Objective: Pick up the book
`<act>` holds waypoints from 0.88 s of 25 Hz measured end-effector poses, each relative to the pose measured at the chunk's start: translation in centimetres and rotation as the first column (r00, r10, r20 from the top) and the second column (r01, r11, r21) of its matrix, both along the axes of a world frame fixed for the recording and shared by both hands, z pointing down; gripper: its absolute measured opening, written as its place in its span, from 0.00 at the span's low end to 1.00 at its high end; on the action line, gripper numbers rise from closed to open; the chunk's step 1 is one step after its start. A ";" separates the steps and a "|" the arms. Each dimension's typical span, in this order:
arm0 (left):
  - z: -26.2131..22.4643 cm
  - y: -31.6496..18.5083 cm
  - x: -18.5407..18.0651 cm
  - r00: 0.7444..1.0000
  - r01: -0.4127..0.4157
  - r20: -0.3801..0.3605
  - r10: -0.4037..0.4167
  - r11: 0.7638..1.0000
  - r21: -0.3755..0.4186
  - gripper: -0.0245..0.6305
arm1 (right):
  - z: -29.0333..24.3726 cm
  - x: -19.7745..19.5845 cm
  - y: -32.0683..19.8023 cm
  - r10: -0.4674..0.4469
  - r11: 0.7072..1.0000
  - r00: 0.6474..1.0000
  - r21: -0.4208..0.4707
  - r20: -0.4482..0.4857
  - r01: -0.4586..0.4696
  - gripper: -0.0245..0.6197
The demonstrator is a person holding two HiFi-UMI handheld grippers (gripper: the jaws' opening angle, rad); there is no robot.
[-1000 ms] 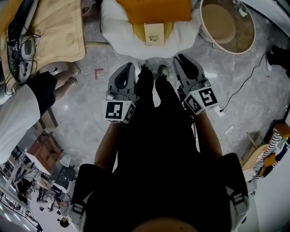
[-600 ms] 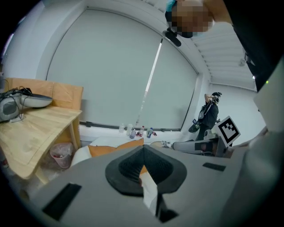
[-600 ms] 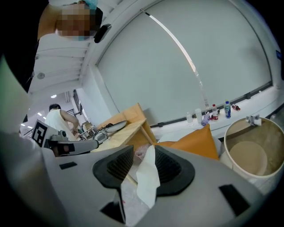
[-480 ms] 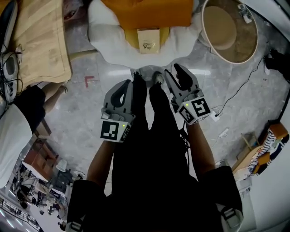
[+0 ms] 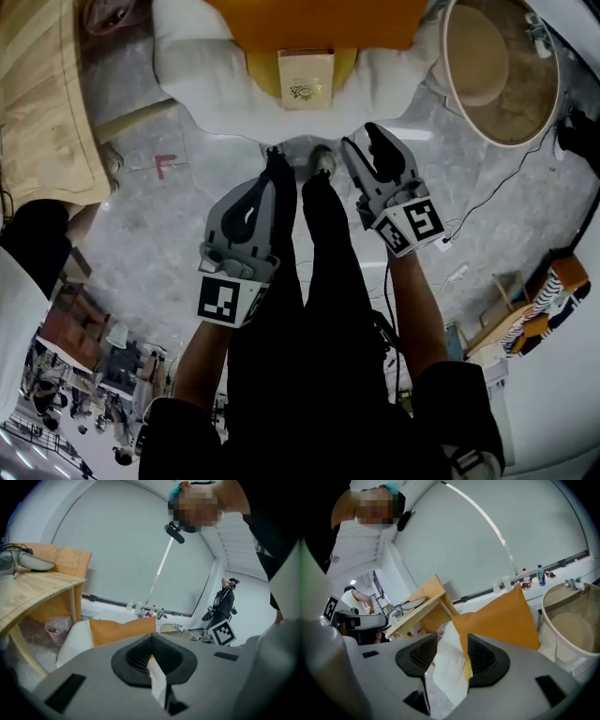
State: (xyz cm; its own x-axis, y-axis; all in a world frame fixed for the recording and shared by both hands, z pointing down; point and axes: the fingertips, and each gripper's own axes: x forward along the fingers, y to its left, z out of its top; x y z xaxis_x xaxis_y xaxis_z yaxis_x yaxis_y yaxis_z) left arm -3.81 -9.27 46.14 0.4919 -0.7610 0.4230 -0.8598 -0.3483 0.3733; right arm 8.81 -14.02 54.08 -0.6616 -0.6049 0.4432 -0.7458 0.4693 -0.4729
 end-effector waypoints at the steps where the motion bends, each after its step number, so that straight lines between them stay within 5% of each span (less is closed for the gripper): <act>1: 0.8 -0.3 0.2 1.000 0.007 -0.010 -0.007 1.000 -0.005 0.04 | 1.1 -0.1 -0.3 -0.005 1.000 1.000 -0.005 -0.002 0.005 0.32; 13: 9.9 -0.2 1.3 0.999 0.021 -0.022 -0.025 0.989 -0.149 0.04 | 13.9 -0.9 -2.8 -0.016 0.997 0.999 -0.079 -0.039 0.013 0.33; 22: 13.6 -1.8 0.7 0.996 0.071 -0.037 -0.079 0.981 -0.181 0.04 | 22.5 0.3 -6.0 0.032 0.989 0.997 -0.141 -0.068 -0.041 0.33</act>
